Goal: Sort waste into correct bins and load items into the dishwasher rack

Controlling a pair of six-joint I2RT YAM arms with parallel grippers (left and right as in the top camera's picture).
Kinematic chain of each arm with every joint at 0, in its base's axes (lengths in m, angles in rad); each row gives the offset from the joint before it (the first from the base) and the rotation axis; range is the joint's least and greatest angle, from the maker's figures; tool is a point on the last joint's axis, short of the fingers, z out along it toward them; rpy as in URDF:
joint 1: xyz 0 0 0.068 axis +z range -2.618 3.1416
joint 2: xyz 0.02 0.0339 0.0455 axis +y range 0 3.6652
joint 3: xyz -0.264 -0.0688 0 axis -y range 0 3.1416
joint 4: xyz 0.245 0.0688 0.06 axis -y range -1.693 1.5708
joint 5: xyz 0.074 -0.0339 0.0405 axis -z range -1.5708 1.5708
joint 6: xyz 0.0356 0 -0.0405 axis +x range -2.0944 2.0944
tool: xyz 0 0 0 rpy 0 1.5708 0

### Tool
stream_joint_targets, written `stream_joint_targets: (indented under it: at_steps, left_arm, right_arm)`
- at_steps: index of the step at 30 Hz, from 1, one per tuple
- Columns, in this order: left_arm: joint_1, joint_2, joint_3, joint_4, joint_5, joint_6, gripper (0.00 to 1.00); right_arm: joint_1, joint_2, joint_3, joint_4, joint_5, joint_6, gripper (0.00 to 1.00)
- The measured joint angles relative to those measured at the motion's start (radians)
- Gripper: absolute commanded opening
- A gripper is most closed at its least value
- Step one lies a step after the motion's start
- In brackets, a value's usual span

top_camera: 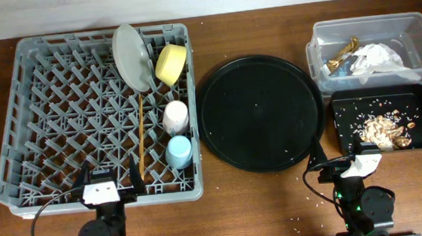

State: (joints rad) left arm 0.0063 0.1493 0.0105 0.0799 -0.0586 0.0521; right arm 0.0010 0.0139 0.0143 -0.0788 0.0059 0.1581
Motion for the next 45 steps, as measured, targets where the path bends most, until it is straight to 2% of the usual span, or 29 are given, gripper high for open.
stream_joint_targets:
  at_steps: [4, 7, 45]
  left_arm:
    - [0.001, -0.092, 0.000, -0.154, 0.000, 0.046, 1.00]
    - [0.003, -0.135, 0.001, -0.155, 0.003, 0.057, 1.00]
    - [0.003, -0.135, 0.001, -0.155, 0.003, 0.061, 1.00]
  right_arm:
    - [0.000, 0.000, 0.000, 0.000, 0.000, 0.000, 0.98]
    - [0.000, 0.000, 0.000, 0.000, 0.000, 0.000, 0.99]
    - [0.000, 0.000, 0.000, 0.000, 0.000, 0.000, 0.99]
